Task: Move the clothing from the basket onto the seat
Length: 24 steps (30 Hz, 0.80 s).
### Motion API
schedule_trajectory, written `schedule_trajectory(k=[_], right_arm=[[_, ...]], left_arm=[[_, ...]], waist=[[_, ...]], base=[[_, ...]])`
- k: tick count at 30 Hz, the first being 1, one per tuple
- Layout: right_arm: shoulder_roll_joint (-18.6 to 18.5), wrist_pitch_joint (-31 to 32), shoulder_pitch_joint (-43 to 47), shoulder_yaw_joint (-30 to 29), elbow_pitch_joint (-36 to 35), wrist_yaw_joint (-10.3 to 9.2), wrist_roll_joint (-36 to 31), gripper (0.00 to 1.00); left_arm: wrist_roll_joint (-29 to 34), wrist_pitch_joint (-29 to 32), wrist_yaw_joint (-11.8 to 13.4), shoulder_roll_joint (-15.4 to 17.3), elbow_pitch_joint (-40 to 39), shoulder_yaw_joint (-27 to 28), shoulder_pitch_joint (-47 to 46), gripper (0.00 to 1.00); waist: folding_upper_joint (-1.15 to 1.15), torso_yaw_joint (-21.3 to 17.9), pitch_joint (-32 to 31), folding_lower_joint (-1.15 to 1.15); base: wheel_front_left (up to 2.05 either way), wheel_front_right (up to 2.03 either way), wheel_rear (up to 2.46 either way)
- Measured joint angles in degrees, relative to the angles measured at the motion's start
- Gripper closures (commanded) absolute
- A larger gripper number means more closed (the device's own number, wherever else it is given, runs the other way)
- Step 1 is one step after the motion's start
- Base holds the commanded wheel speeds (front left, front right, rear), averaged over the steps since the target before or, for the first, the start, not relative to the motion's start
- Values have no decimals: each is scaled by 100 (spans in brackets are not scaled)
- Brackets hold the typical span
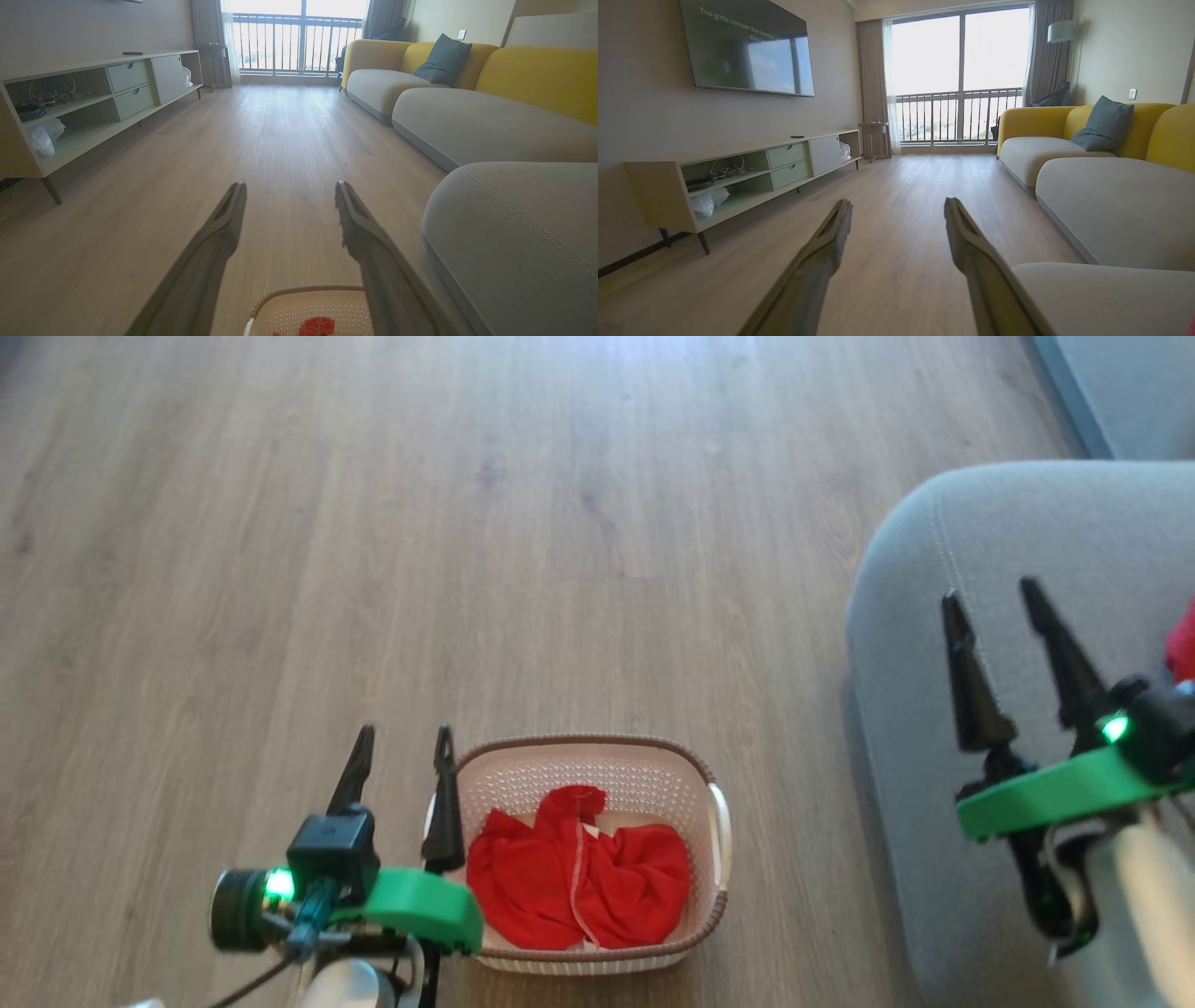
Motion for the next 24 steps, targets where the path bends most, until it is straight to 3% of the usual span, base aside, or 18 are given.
schedule_trajectory(k=[6, 16, 24], right_arm=[[431, 2, 577, -79, 144, 0, -146, 0], [894, 3, 1138, -186, 439, 0, -483, 0], [900, 3, 1136, -152, 476, 0, -638, 0]], left_arm=[[-84, 0, 307, 1, 116, 133, 369, 0], [-65, 0, 302, 0, 227, 79, 408, 0], [-65, 1, 300, 0, 255, 37, 485, 0]], waist=[[0, 228, -97, 0], [0, 251, -60, 0], [-1, 229, -40, 0]], base=[[0, 0, 0], [0, 0, 0], [0, 0, 0]])
